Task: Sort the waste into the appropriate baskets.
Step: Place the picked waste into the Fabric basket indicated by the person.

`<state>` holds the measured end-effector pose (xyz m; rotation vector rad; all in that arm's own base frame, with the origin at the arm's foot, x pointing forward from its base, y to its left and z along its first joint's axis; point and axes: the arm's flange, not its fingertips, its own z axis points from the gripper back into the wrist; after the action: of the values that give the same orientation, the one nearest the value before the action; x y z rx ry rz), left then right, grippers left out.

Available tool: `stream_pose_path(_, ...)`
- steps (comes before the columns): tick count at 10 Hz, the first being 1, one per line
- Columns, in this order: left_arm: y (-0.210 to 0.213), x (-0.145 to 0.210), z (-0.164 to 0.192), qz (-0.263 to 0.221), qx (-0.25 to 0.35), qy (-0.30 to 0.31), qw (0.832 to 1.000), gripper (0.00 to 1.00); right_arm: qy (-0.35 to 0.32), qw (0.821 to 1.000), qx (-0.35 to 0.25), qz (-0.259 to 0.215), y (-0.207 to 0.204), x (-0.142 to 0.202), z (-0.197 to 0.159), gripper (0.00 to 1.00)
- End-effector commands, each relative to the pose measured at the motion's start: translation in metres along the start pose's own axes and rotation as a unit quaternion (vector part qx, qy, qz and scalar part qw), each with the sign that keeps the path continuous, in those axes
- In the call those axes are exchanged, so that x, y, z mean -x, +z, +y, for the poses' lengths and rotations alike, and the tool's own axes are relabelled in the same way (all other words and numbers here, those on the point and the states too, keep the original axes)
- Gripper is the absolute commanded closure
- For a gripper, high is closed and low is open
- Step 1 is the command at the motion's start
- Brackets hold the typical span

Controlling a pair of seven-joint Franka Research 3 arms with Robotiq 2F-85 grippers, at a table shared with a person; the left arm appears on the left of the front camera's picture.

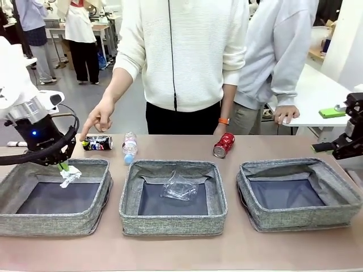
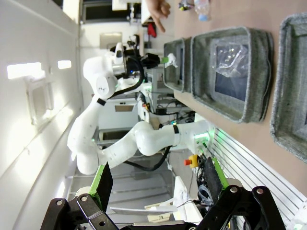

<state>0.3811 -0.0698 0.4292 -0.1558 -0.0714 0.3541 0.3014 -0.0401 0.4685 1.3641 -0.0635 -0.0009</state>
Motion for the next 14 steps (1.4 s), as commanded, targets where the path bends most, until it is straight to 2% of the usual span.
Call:
stream_pose_path(1,0.015,0.005,-0.004,0.007,0.007,-0.005,1.0,0.98,-0.008,1.0,-0.008,-0.004,-0.001,0.0,0.005,0.0)
stream_pose_path(2,0.015,0.006,-0.005,0.006,0.007,-0.004,1.0,0.61,-0.008,1.0,-0.008,-0.004,-0.001,0.0,0.005,0.0)
stream_pose_path(3,0.016,0.007,-0.006,0.008,0.004,-0.013,1.0,0.4,-0.008,1.0,-0.008,-0.004,-0.001,0.0,0.005,0.0)
stream_pose_path(4,0.019,0.008,-0.008,0.006,0.001,-0.015,1.0,0.03,-0.008,1.0,-0.008,-0.004,-0.001,0.0,0.005,0.0)
stream_pose_path(7,0.029,0.009,-0.011,0.017,0.018,-0.033,0.999,0.0,-0.008,1.0,-0.008,-0.004,-0.001,0.0,0.005,0.0)
stream_pose_path(8,0.034,0.009,-0.012,0.023,0.041,-0.043,0.998,0.06,-0.008,1.0,-0.008,-0.004,-0.001,0.0,0.005,0.0)
stream_pose_path(9,0.041,0.009,-0.013,0.034,0.072,-0.055,0.995,0.0,-0.008,1.0,-0.008,-0.004,-0.001,0.0,0.005,0.0)
stream_pose_path(10,0.059,0.014,-0.013,0.058,0.217,-0.087,0.97,0.0,-0.008,1.0,-0.008,-0.004,-0.001,0.0,0.005,0.0)
stream_pose_path(11,0.078,0.018,-0.008,0.073,0.289,-0.133,0.945,0.0,-0.008,1.0,-0.008,-0.004,-0.001,0.0,0.005,0.0)
stream_pose_path(12,0.094,0.022,0.001,0.098,0.36,-0.173,0.911,0.0,-0.008,1.0,-0.008,-0.004,-0.001,0.0,0.005,0.0)
stream_pose_path(13,0.106,0.023,0.023,0.094,0.459,-0.179,0.865,0.0,-0.008,1.0,-0.008,-0.004,-0.001,0.0,0.005,0.0)
stream_pose_path(14,0.103,0.021,0.047,0.091,0.505,-0.165,0.843,0.0,-0.008,1.0,-0.008,-0.004,-0.001,0.0,0.005,0.0)
